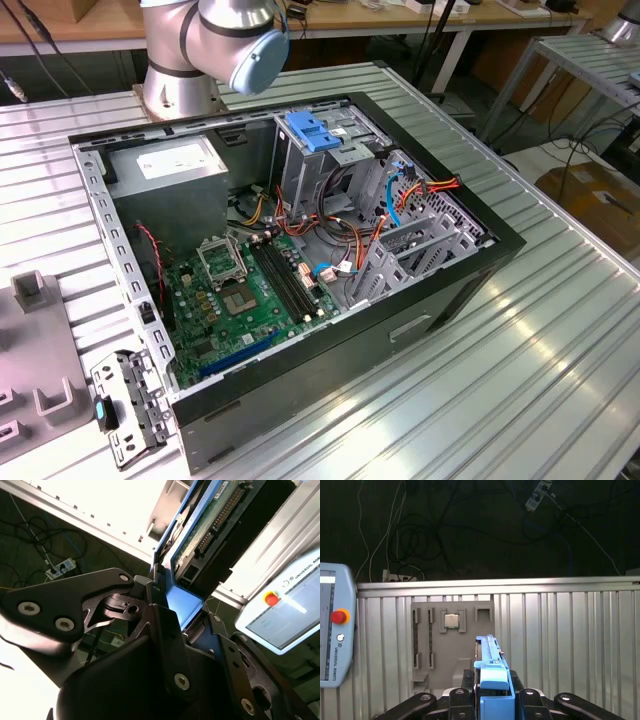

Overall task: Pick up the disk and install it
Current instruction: 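Pick up the disk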

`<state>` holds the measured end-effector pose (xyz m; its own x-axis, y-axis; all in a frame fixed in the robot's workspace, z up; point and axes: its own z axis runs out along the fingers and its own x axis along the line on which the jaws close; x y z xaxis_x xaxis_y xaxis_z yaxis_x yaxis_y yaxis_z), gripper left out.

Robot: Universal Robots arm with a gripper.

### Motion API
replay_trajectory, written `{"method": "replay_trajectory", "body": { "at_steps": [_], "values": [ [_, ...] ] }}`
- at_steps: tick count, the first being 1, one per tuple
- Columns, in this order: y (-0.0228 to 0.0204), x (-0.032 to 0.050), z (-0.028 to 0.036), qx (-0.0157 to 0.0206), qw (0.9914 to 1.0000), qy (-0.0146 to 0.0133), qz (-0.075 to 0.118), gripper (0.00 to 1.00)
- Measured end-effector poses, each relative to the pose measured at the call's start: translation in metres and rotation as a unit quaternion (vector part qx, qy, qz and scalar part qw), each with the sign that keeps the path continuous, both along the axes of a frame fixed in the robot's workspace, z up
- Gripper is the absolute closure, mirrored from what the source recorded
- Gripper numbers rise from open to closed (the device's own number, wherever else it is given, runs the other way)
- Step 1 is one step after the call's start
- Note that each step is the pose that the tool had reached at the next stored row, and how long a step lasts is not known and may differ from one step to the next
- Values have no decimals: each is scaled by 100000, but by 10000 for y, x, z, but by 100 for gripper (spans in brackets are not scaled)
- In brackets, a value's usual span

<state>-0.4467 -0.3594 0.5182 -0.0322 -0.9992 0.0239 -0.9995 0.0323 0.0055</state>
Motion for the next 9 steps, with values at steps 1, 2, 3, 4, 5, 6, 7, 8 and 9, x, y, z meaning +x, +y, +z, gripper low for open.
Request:
{"method": "replay_trajectory", "body": {
  "at_steps": [1,2,3,4,5,6,7,8,9],
  "values": [
    [0,11,0,0,100000,-2,0,63],
    [0,21,0,1,100000,-2,1,63],
    [0,31,0,0,100000,-2,0,63],
    [0,41,0,-1,100000,0,-1,63],
    [0,53,0,0,100000,-2,0,63],
    [0,62,0,0,100000,-5,0,63],
    [0,79,0,0,100000,0,0,63],
    [0,92,0,1,100000,-3,-1,63],
    [0,108,0,2,100000,2,-3,63]
  ]
}}
